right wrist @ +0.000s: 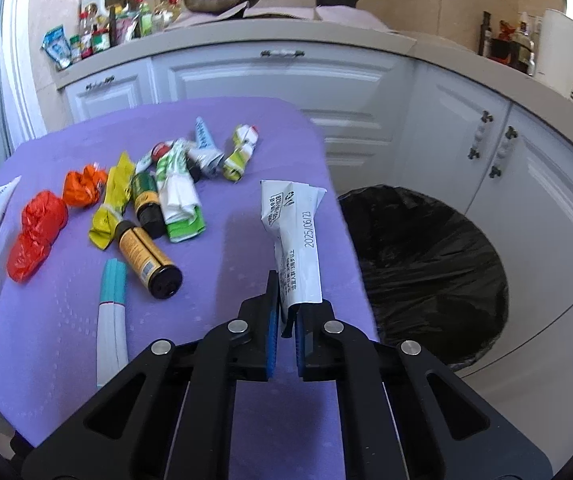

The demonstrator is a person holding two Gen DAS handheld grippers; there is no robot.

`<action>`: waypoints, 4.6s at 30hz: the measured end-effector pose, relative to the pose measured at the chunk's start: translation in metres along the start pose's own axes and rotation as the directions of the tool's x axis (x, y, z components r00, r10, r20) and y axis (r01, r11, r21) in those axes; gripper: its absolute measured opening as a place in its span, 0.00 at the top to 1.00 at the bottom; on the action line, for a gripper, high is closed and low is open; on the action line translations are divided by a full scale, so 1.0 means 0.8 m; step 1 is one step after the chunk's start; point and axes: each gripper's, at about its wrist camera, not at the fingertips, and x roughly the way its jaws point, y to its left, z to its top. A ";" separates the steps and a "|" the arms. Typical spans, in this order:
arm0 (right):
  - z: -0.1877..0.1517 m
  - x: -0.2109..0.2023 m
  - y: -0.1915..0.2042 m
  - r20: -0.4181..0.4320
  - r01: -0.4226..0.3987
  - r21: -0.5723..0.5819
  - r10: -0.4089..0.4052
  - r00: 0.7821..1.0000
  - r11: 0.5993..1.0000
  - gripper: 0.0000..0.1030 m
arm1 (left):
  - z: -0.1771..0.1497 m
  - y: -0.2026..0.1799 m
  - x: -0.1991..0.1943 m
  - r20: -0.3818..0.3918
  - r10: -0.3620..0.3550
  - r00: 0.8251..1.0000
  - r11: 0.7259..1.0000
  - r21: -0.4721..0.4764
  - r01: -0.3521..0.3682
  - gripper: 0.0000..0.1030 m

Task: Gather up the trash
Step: 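Carry the white tube and wrapper over the black bin and release both, then grasp the teal-capped tube with the right tool while the left grasps the red bag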

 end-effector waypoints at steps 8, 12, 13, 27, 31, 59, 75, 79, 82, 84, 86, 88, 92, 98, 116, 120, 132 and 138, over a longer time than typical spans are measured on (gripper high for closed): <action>0.014 -0.028 -0.049 0.097 0.107 0.039 -0.110 0.989 0.993 0.93 | 0.034 -0.034 -0.019 0.059 -0.098 0.994 0.995 0.039 0.095 0.91; 0.017 -0.030 -0.083 0.108 0.147 0.079 -0.155 0.982 0.986 0.93 | 0.047 -0.077 -0.015 0.043 -0.198 0.979 0.978 0.081 0.194 0.91; 0.019 -0.029 -0.094 0.109 0.158 0.093 -0.167 0.980 0.983 0.93 | 0.049 -0.092 -0.014 0.042 -0.226 0.973 0.971 0.094 0.221 0.91; 0.013 -0.004 -0.184 0.093 0.204 0.183 -0.223 0.970 0.962 0.93 | 0.045 -0.270 0.010 0.027 -0.388 0.921 0.885 0.291 0.364 0.91; 0.011 0.008 -0.197 0.077 0.203 0.187 -0.220 0.972 0.961 0.93 | 0.040 -0.299 0.025 -0.003 -0.387 0.922 0.876 0.312 0.369 0.91; 0.012 0.031 -0.219 0.056 0.217 0.231 -0.236 0.970 0.949 0.65 | 0.045 -0.323 0.051 -0.031 -0.300 0.953 0.896 0.334 0.293 0.49; 0.005 -0.011 -0.077 0.128 0.118 0.095 -0.130 0.983 0.988 0.33 | 0.031 -0.139 0.015 0.024 -0.091 0.996 0.975 0.207 0.084 0.41; -0.001 -0.016 -0.041 0.116 0.050 0.058 -0.056 0.992 0.997 0.33 | 0.018 -0.088 0.013 0.011 -0.023 1.000 0.986 0.167 0.020 0.41; -0.006 -0.024 -0.012 0.128 0.030 0.016 -0.032 0.991 0.999 0.33 | 0.008 -0.054 0.013 0.001 0.021 1.000 0.990 0.137 -0.021 0.41; -0.009 -0.029 0.007 0.139 0.012 -0.013 -0.010 0.990 1.000 0.33 | 0.001 -0.033 0.014 -0.008 0.048 0.999 0.992 0.116 -0.047 0.41; -0.013 -0.031 0.023 0.137 -0.006 -0.044 0.012 0.991 0.999 0.34 | -0.005 -0.016 0.014 -0.011 0.072 0.997 0.992 0.106 -0.071 0.41; -0.016 -0.031 0.041 0.132 -0.024 -0.076 0.034 0.991 0.997 0.34 | -0.012 -0.001 0.014 -0.017 0.100 0.995 0.991 0.097 -0.098 0.41; -0.025 -0.032 0.072 0.113 -0.071 -0.135 0.087 0.990 0.988 0.35 | -0.024 0.031 0.014 -0.033 0.138 0.990 0.989 0.067 -0.136 0.41; -0.036 -0.028 0.101 0.080 -0.115 -0.196 0.133 0.988 0.974 0.43 | -0.036 0.060 0.013 -0.049 0.178 0.983 0.984 0.034 -0.176 0.41; -0.050 -0.022 0.114 0.049 -0.174 -0.235 0.190 0.980 0.956 0.82 | -0.044 0.061 0.014 -0.065 0.159 0.985 0.987 0.025 -0.157 0.41; -0.044 -0.037 0.107 0.107 -0.156 -0.229 0.184 0.977 0.961 0.83 | -0.043 0.059 0.016 -0.070 0.161 0.984 0.987 0.028 -0.159 0.41; -0.009 -0.055 0.056 0.230 -0.028 -0.149 0.063 0.971 0.988 0.83 | -0.028 0.040 0.014 -0.048 0.111 0.993 0.993 0.040 -0.109 0.41; 0.012 -0.037 0.020 0.224 0.018 -0.078 0.000 0.975 0.997 0.83 | -0.010 0.013 0.024 -0.034 0.075 0.997 0.994 0.079 -0.073 0.38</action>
